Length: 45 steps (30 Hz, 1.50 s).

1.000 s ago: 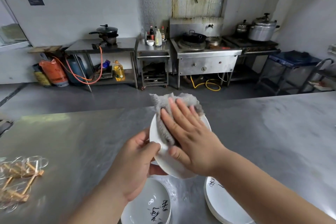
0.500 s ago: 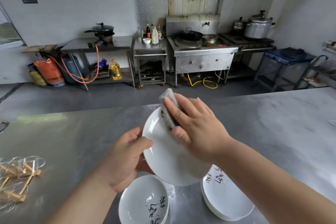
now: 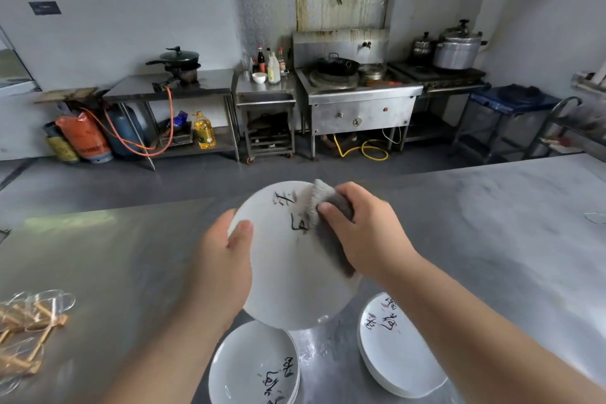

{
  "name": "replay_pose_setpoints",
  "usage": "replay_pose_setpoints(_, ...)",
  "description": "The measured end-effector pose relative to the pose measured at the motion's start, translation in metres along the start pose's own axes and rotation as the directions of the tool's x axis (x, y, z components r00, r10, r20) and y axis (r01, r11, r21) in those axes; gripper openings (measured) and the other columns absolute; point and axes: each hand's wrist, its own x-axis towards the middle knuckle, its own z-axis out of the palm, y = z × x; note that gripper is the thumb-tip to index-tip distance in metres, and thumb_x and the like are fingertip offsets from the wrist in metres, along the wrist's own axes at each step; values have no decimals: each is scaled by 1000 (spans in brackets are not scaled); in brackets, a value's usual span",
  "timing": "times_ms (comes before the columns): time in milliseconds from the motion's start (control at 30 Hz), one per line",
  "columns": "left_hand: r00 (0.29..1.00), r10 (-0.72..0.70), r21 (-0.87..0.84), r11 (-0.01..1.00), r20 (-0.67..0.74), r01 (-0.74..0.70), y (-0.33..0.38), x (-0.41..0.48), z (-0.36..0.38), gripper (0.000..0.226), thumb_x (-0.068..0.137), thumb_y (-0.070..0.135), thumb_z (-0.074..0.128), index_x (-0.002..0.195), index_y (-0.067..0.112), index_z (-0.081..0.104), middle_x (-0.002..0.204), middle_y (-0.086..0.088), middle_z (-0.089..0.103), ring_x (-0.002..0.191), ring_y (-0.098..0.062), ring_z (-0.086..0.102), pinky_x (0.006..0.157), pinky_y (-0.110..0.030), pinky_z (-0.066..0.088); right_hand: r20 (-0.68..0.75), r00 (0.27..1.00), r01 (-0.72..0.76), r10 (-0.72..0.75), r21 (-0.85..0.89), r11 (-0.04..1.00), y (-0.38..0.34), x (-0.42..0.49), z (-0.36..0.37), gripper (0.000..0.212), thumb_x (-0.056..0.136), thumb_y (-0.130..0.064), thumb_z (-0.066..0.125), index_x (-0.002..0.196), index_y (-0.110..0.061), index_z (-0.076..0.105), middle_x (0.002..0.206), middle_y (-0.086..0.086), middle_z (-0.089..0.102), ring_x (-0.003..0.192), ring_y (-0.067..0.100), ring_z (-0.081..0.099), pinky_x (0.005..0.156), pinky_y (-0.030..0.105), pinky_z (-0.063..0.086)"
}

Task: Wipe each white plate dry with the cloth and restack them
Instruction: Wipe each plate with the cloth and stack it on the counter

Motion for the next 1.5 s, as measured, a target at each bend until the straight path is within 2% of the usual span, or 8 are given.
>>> replay_pose_setpoints(133,992,-25,10,1000,-122,27,-19,-5,9,32,94,51,41,109,41,67,97,12,77,91,-17,72,89,-54,59,-22,955,-288,295,165,943,22,-37,30,16,99,-44,58,90,-33,51,82,-16,66,77,2,60,56,11,40)
replay_pose_setpoints(300,997,1,164,986,82,-14,-28,-3,12,60,91,58,40,135,24,63,124,4,74,119,-24,67,105,-53,52,46,993,-110,110,-6,994,17,-8,2,18,98,-44,61,95,-27,60,81,-11,67,79,7,59,66,21,46)
replay_pose_setpoints(533,942,-90,-116,992,-322,55,-30,-16,34,38,92,54,42,113,30,64,94,-5,70,93,-31,66,83,-47,55,-83,930,-314,358,328,891,12,-48,45,12,102,-40,54,92,-34,55,87,-28,66,79,-4,60,61,20,41)
replay_pose_setpoints(800,959,-140,-79,983,245,164,-33,14,4,30,88,56,57,97,38,79,96,5,82,88,-8,77,71,-30,62,235,972,-8,12,-18,1000,13,8,-6,13,101,-40,59,95,-30,63,83,-11,67,77,5,59,60,13,41)
replay_pose_setpoints(900,997,5,171,985,78,-18,-37,9,12,46,90,63,45,89,22,65,80,-4,71,68,-19,64,66,-43,53,164,986,10,7,-98,995,5,5,4,21,100,-43,58,89,-25,59,75,-8,64,75,5,57,57,15,39)
replay_pose_setpoints(1067,948,-85,-41,996,-307,76,-47,-5,19,45,90,65,41,87,27,65,79,-5,72,78,-31,69,74,-50,57,-58,924,-358,378,219,908,12,-57,56,26,103,-39,51,86,-21,48,72,-6,61,73,-4,55,58,9,39)
replay_pose_setpoints(1333,983,51,91,995,-177,-35,-46,-14,11,50,95,63,38,84,18,59,83,-15,67,81,-37,64,74,-55,55,0,996,-87,87,88,992,-1,-8,18,14,100,-40,59,91,-29,58,78,-16,65,74,5,58,59,17,43)
replay_pose_setpoints(1500,914,-169,-184,977,-368,106,-46,-21,26,45,96,59,42,91,21,65,91,-5,74,93,-34,71,87,-61,58,-89,929,-309,359,348,885,-2,-57,64,21,104,-40,50,88,-27,51,85,-28,63,74,-4,59,57,10,41)
